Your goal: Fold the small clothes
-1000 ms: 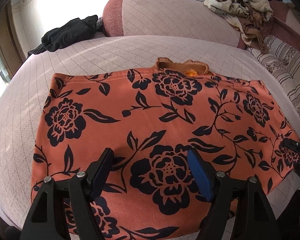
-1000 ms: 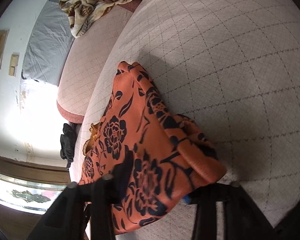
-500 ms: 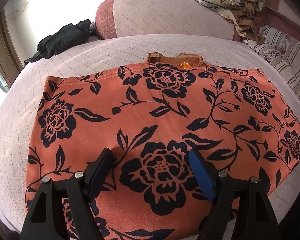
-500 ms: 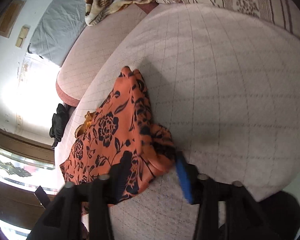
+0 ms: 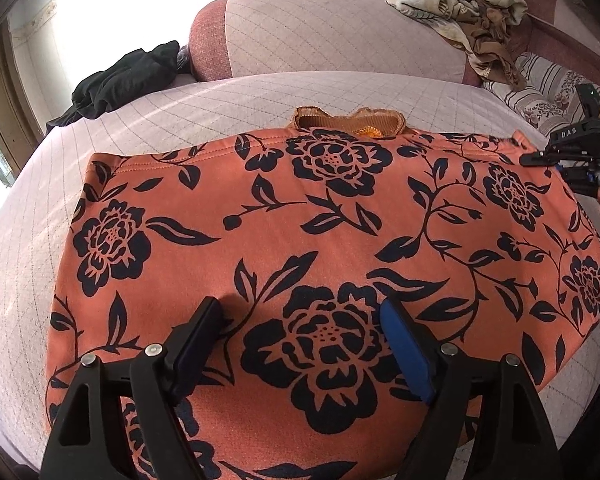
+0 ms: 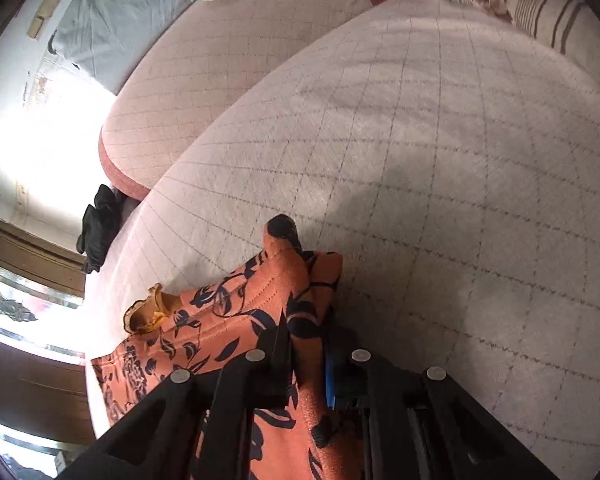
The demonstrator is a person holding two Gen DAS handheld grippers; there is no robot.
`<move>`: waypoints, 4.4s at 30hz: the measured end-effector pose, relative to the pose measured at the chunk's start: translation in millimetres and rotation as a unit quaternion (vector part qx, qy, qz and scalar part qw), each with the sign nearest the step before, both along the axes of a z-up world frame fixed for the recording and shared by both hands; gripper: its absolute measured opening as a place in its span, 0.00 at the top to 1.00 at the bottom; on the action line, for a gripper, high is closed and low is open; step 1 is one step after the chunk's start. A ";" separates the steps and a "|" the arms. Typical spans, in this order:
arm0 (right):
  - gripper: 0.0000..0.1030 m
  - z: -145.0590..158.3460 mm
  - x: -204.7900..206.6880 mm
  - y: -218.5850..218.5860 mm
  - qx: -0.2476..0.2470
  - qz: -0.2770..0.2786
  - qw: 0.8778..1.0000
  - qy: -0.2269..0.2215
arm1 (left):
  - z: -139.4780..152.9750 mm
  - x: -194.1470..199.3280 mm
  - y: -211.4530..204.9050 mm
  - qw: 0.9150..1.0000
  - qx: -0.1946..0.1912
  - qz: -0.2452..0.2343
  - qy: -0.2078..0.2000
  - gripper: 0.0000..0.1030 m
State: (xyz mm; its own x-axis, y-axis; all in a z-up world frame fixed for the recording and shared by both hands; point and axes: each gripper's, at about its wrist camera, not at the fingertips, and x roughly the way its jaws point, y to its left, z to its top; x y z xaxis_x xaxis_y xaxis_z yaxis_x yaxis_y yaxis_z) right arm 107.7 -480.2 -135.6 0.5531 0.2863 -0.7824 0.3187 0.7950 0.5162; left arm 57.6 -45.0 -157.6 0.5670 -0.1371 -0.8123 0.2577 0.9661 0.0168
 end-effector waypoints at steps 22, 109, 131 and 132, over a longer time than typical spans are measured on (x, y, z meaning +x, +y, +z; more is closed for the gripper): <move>0.34 2.7 -149.2 69.1 0.086 -0.005 0.996 -0.021 | 16.3 -39.0 141.8 0.985 -0.028 0.165 0.047 0.21; 0.31 -10.5 -157.4 45.0 0.092 -0.124 0.987 -0.045 | 16.3 7.1 17.7 0.996 0.020 0.071 0.049 0.20; 0.87 106.3 -117.0 126.2 -0.081 -0.003 0.990 -0.116 | 57.7 -8.4 92.1 0.991 -0.061 0.118 0.003 0.18; 0.87 124.2 -113.0 146.5 -0.093 0.016 0.986 -0.136 | 65.9 -15.5 113.3 0.988 -0.066 0.139 -0.014 0.18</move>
